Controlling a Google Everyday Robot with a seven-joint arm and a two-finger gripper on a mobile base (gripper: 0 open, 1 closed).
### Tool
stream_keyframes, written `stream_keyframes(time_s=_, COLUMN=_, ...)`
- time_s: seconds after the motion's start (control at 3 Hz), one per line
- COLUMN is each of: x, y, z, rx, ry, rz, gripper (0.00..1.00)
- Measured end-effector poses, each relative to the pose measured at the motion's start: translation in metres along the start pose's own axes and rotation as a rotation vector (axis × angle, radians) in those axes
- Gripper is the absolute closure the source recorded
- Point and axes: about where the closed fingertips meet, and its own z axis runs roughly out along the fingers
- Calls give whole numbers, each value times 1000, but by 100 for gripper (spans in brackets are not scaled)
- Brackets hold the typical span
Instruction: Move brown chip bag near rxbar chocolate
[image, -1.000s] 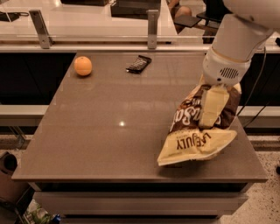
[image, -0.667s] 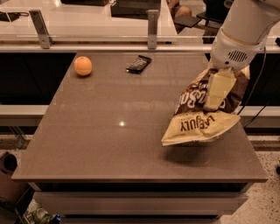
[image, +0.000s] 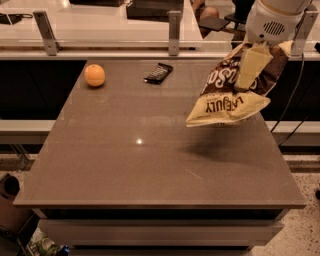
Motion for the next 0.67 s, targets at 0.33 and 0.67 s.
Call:
stream_keyframes(time_s=0.33, x=-9, y=-43, z=-8, rx=95, ry=-31, rz=-13, gripper=100)
stream_keyframes(time_s=0.67, x=-17, y=-77, z=-10, rx=172, ry=-72, rz=-29, gripper=100)
